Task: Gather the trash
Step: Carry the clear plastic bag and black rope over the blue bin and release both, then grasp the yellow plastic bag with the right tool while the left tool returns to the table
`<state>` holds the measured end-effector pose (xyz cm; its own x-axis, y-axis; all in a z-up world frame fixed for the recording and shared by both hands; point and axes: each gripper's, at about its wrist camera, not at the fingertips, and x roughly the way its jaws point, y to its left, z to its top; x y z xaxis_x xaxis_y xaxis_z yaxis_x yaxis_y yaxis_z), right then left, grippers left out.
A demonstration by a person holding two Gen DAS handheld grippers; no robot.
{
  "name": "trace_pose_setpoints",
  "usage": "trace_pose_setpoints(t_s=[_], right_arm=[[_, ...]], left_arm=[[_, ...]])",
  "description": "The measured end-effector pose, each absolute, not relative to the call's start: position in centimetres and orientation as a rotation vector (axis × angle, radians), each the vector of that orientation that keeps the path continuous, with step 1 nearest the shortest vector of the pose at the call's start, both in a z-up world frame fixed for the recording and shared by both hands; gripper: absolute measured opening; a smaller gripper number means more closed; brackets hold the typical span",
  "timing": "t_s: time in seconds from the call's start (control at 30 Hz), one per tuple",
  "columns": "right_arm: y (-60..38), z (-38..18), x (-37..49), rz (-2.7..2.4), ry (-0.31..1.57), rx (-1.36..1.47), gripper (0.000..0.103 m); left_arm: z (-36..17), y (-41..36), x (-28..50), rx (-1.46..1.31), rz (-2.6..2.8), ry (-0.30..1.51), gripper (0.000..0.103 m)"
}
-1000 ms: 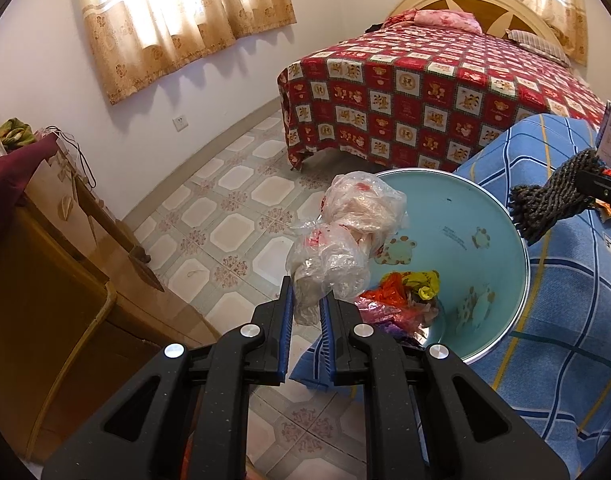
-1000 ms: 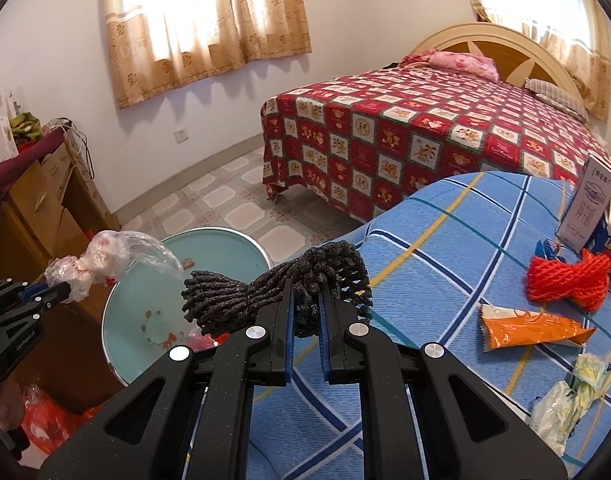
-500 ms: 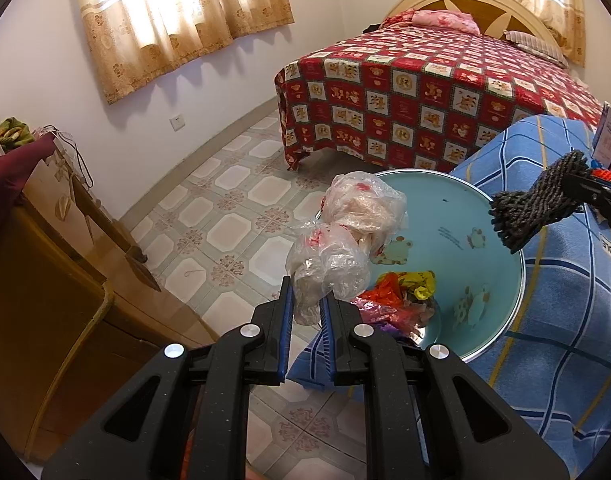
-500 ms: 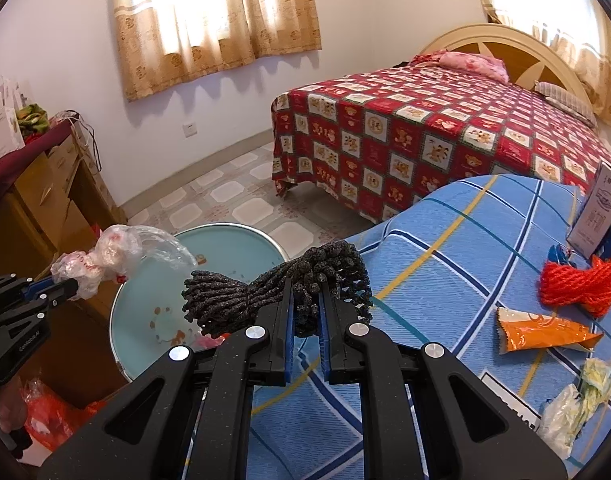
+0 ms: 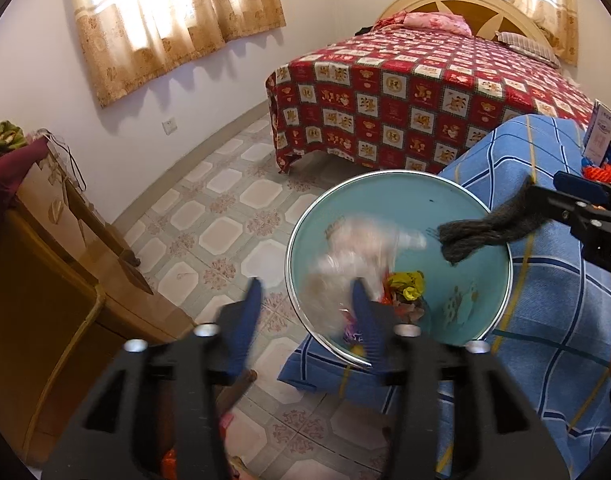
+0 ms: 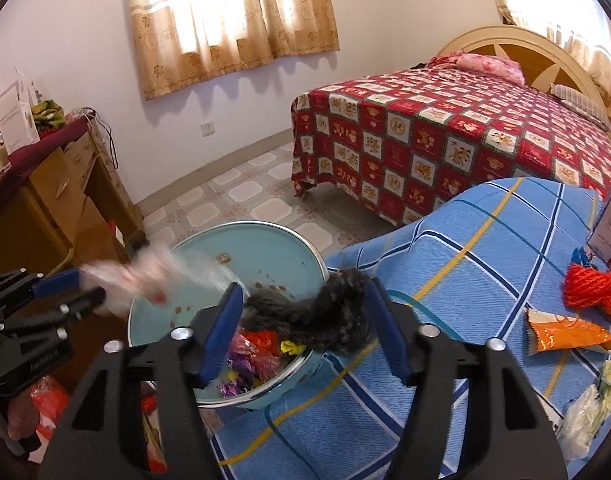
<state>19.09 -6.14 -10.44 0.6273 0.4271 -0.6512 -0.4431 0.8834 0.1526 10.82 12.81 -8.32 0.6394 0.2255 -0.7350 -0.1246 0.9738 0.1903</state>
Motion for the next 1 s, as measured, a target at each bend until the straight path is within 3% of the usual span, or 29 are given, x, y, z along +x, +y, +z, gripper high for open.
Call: trace_pose_setpoints(t_s=[0.1,0.23,0.4,0.5,1.0], right_arm=[[-6.1,-10.5,18.9,0.5,0.743,-0.017,0.066],[-6.6,-10.4,18.3,0.492,0.738,-0.005,0.07],[-8.9,-10.3,16.8,0.446,0.719,0.001,0.074],[-10.9,-10.2,15.8,0.391,0.714,-0.015,0.077],[-22.5,-12.5,15.1,0.003,0.797,-0.029,0.08]], left_arm=[[-8.4,12.6,10.8,0.12,0.19,0.859,0.053],[-8.5,12.7,10.8,0.118,0.197,0.855,0.075],[-8.8,11.9,10.7,0.122,0.182,0.86,0.08],[-9.2,11.2,10.5,0.129,0.173,0.861,0.088],[-10.1,6.7,10.5,0.178,0.128,0.863,0.094]])
